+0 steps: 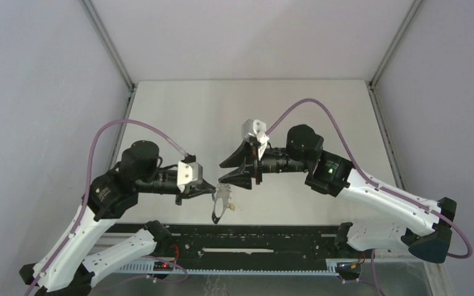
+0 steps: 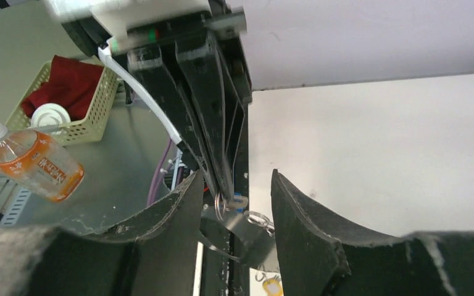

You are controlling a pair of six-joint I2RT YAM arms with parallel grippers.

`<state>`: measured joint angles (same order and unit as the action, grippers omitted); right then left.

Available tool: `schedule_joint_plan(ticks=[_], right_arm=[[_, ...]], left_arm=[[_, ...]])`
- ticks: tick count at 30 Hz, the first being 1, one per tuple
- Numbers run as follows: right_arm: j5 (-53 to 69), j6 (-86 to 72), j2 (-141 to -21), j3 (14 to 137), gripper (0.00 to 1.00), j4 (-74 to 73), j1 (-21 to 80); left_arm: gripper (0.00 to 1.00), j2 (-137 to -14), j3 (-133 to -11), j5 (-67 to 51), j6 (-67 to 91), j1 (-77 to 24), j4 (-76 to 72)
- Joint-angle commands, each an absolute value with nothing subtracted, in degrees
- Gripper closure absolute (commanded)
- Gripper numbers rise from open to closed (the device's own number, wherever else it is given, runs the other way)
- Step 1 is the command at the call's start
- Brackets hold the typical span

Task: Put the keys on the keyring
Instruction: Adjust the key on the keyring.

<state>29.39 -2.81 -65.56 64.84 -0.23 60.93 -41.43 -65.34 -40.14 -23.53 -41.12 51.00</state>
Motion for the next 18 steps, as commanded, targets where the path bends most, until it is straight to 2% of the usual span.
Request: schedule_joint_plan(ticks=[1, 8, 14, 18], right_arm=[[32.9, 4.4, -69.6, 75.4, 0.47, -19.5, 60.1], [35.9, 9.1, -75.2, 85.7, 0.60, -33.3, 60.1], [36.5, 9.6, -77.0, 88.0, 0.67, -36.0, 60.0], [36.7, 9.4, -78.5, 88.9, 0.68, -36.9, 60.0]], left_arm=[[1.00, -43.5, -67.7, -39.7, -27.4, -41.3, 50.9], [1.00, -45.7, -69.8, -38.7, -27.8, -41.3, 49.8], [1.00, -44.3, -68.9, -38.5, -27.4, -41.3, 49.0], [1.00, -43.8, -68.6, -38.4, -27.0, -41.3, 48.1]])
